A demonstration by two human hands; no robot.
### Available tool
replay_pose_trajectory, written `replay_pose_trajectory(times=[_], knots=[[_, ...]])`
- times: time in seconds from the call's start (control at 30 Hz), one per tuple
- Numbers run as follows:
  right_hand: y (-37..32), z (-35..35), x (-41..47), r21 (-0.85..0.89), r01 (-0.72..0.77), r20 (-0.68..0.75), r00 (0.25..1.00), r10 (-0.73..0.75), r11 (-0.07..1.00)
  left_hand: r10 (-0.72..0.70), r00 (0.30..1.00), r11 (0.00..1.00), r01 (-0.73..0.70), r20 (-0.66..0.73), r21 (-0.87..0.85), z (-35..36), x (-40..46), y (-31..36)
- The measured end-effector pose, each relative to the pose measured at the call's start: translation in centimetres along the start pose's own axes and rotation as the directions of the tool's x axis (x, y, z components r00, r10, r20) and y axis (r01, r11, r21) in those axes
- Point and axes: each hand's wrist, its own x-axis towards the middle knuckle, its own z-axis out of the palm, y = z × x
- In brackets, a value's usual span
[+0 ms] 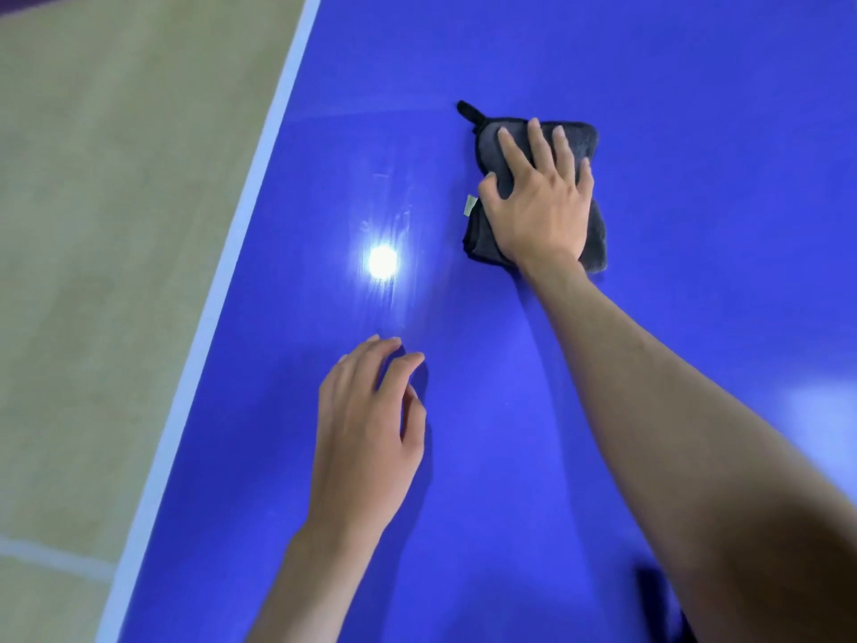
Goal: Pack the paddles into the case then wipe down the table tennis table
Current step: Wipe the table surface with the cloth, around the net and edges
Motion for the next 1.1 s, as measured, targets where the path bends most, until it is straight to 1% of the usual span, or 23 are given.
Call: replay_pose_trajectory(times=[0.13,0.2,0.3,0.37,0.6,0.8,0.9,1.03,1.1], knots=[[0.1,-0.2,-3.0,-0.011,-0.012,0.005,1.0,0.012,1.0,0.011,0.999,0.999,-0.012,0.053,0.033,-0.6,-1.5,0.1],[-0.1,-0.5,-6.1,-0.012,-0.015,-0.007,1.0,0.015,1.0,0.031,0.998,0.999,-0.032,0.062,0.01,-1.2,-2.7,0.1],[-0.4,-1.0,-12.1,-0.011,-0.02,-0.051,0.999,0.019,1.0,0.083,0.995,0.996,-0.082,0.059,-0.025,-2.1,-5.0,-0.1],[-0.6,-1.0,-15.7,-0.019,-0.031,-0.05,0.998,0.03,0.999,0.096,0.994,0.995,-0.094,0.056,-0.034,-2.5,-6.3,-0.3],[-1.8,-2.0,-31.5,-0.026,-0.098,-0.11,0.989,0.094,0.995,0.197,0.978,0.98,-0.195,0.065,-0.035,-5.2,-14.6,-1.6],[-2.9,-2.9,-44.0,-0.03,-0.175,-0.151,0.974,0.169,0.984,0.185,0.981,0.982,-0.183,0.054,-0.046,-7.4,-23.2,-4.1],[-3.5,-3.3,-49.4,-0.025,-0.185,-0.166,0.97,0.179,0.982,0.197,0.978,0.98,-0.195,0.074,-0.041,-8.3,-26.9,-4.8],[-4.3,-4.1,-56.0,-0.016,-0.198,-0.161,0.968,0.193,0.98,0.203,0.975,0.979,-0.199,0.087,-0.052,-9.0,-30.4,-5.2],[-4.4,-4.3,-59.3,-0.023,-0.221,-0.16,0.964,0.214,0.975,0.175,0.98,0.983,-0.169,0.092,-0.068,-9.2,-31.3,-5.4]])
